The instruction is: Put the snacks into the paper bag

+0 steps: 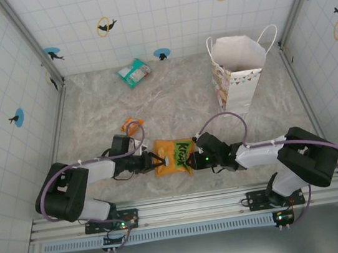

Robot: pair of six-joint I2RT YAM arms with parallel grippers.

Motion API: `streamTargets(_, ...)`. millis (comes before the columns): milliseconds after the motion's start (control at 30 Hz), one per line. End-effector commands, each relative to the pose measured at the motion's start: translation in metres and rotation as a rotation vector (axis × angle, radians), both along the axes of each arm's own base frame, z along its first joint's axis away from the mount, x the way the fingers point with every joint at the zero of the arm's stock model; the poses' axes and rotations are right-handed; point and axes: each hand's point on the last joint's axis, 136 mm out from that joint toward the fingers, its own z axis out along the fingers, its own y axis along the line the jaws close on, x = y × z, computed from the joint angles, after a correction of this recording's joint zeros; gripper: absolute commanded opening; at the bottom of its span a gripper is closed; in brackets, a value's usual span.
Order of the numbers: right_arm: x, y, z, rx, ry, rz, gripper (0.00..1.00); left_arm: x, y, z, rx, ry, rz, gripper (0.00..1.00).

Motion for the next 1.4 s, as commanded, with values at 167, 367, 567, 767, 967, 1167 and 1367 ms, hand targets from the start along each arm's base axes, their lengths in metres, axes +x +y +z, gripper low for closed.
streamTargets(167, 0.005, -0.012, 0.019, 0.040, -0.083, -0.043, 0.39, -0.002, 0.011, -0.006, 0.084, -0.012, 0.016, 0.07)
streamTargets(367, 0.013, -0.043, 0.041, 0.050, -0.251, -0.113, 0.52, 0.003, 0.007, 0.011, 0.069, -0.095, -0.039, 0.00)
streamTargets(567, 0.022, -0.068, 0.073, 0.083, -0.451, -0.148, 0.54, 0.014, -0.003, 0.047, 0.070, -0.305, -0.174, 0.00)
streamTargets(767, 0.022, -0.077, 0.098, 0.083, -0.580, -0.066, 0.54, 0.009, -0.017, 0.079, 0.065, -0.502, -0.330, 0.00)
streamTargets(967, 0.018, -0.081, 0.109, 0.264, -0.532, -0.079, 0.62, 0.007, -0.031, 0.127, -0.104, -0.692, -0.337, 0.00)
streamTargets(1167, 0.010, -0.078, 0.127, 0.418, -0.539, -0.048, 0.66, 0.003, -0.039, 0.159, -0.236, -0.764, -0.333, 0.00)
streamTargets(1367, 0.002, -0.070, 0.155, 0.549, -0.574, 0.038, 0.67, -0.006, -0.049, 0.167, -0.311, -0.755, -0.374, 0.00)
